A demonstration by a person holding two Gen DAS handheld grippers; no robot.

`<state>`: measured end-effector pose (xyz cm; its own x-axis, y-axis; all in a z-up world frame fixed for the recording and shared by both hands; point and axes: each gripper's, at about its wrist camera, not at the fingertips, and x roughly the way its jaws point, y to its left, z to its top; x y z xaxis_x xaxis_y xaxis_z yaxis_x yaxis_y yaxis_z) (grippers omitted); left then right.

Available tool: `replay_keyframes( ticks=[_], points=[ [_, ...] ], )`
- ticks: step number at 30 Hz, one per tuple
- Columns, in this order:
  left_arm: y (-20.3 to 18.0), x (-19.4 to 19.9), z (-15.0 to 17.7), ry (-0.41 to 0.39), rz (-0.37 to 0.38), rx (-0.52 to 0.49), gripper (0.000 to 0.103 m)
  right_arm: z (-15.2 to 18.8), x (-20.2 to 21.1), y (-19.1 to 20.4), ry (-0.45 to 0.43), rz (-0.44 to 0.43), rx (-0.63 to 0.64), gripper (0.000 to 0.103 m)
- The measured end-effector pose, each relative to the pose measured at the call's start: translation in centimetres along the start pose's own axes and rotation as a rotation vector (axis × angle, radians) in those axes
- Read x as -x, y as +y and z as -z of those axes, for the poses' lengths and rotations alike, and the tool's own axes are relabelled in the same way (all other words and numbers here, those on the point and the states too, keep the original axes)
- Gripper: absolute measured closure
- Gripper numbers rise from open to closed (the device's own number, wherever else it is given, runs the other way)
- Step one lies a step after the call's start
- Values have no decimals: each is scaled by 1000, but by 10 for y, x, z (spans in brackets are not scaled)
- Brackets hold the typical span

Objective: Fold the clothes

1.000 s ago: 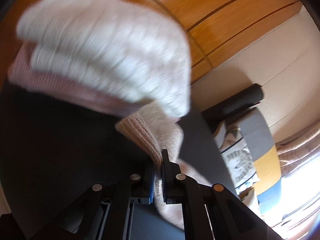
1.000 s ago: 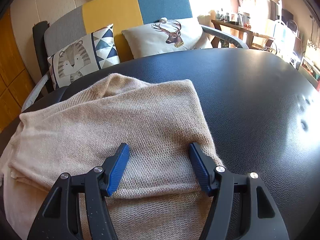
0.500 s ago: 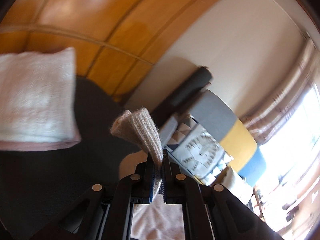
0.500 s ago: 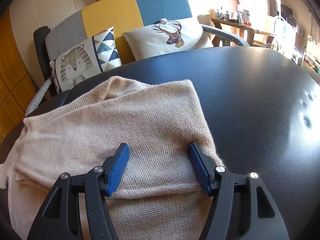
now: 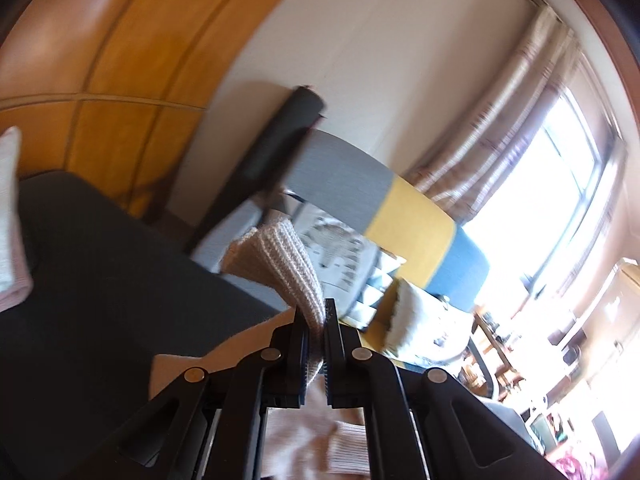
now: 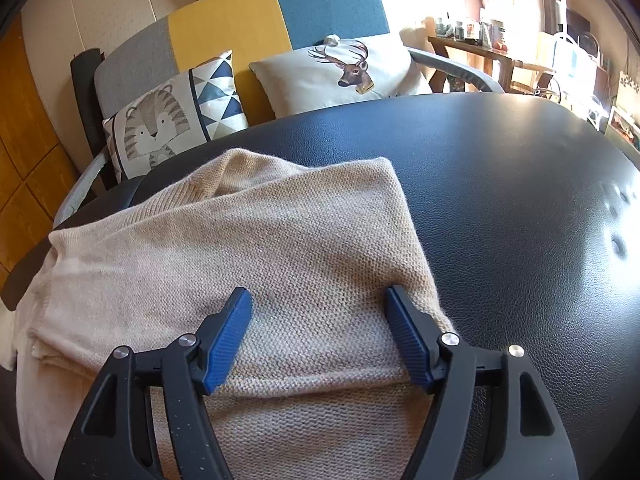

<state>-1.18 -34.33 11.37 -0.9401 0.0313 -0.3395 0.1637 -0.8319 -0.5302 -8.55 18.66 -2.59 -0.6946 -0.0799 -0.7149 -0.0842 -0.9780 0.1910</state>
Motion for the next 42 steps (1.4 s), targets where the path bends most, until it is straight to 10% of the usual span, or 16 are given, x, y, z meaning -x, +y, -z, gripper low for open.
replay_keyframes(
  ticks=[13, 30, 34, 42],
  points=[
    [-144, -73, 69, 176, 156, -199, 99, 2, 48, -12, -155, -213, -122, 32],
    [-173, -134, 199, 459, 143, -238, 98, 41, 42, 41, -69, -478, -126, 32],
    [-186, -148, 228, 557, 151, -308, 82, 44, 28, 22, -21, -483, -240, 32],
    [-156, -78, 239, 387, 96, -491, 80, 43, 39, 18, -57, -529, -235, 32]
  ],
)
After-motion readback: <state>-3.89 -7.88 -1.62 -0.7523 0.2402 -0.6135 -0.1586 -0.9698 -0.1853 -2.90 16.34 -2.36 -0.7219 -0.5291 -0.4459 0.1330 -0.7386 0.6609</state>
